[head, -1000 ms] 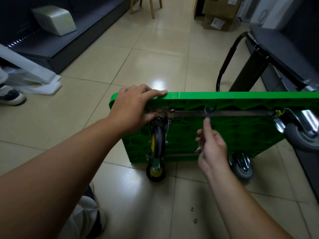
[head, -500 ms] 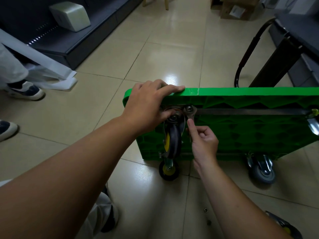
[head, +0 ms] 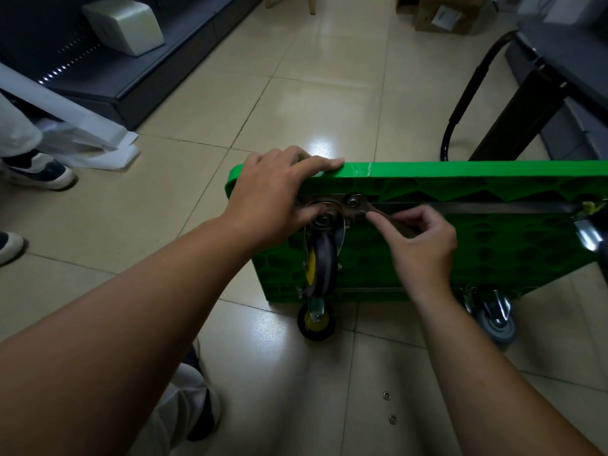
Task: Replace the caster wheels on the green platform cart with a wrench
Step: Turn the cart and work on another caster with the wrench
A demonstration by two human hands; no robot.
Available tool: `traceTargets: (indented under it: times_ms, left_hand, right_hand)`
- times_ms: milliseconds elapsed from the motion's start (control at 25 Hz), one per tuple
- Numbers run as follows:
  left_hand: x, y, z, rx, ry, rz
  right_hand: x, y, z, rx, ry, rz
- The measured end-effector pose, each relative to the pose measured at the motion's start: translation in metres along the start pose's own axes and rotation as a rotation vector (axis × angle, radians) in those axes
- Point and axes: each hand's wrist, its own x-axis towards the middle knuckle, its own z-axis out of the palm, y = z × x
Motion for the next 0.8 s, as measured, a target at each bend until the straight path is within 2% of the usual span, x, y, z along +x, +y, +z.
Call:
traceTargets:
  times_ms: [120, 200, 280, 360, 440, 520, 560, 640, 800]
  left_hand:
    - [-0.001, 0.0, -0.001, -0.003, -0.006, 0.004]
    - [-0.002, 0.001, -0.002, -0.01, -0.005, 0.006]
    - [-0.002, 0.0, -0.002, -0.01, -0.004, 0.006]
    - [-0.003, 0.0, -0.002, -0.006, -0.007, 0.005]
    - [-0.002, 0.0, -0.002, -0.001, -0.01, 0.004]
    - [-0.002, -0.001, -0.001, 0.001, -0.013, -0.001]
    - [-0.002, -0.001, -0.001, 0.001, -0.013, -0.004]
    - [-0.002, -0.001, -0.001, 0.0, -0.009, -0.004]
    - [-0.002, -0.001, 0.0, 0.006, 0.008, 0.004]
  right_hand:
    - [0.01, -0.02, -0.022, -0.413, 0.062, -0.303]
    - [0.012, -0.036, -0.028, -0.563, 0.103, -0.469]
    - [0.013, -0.044, -0.035, -0.628, 0.076, -0.479]
    - [0.014, -0.043, -0.045, -0.516, -0.03, -0.338]
    - [0.01, -0.039, -0.051, -0.096, -0.153, -0.103]
    - [-0.001, -0.031, -0.043, 0.385, -0.17, 0.206]
    - [-0.009, -0.024, -0.034, 0.516, -0.159, 0.339]
    - [-0.024, -0.01, -0.012, 0.559, -0.166, 0.455]
    - [-0.043, 0.005, 0.02, 0.52, -0.146, 0.464]
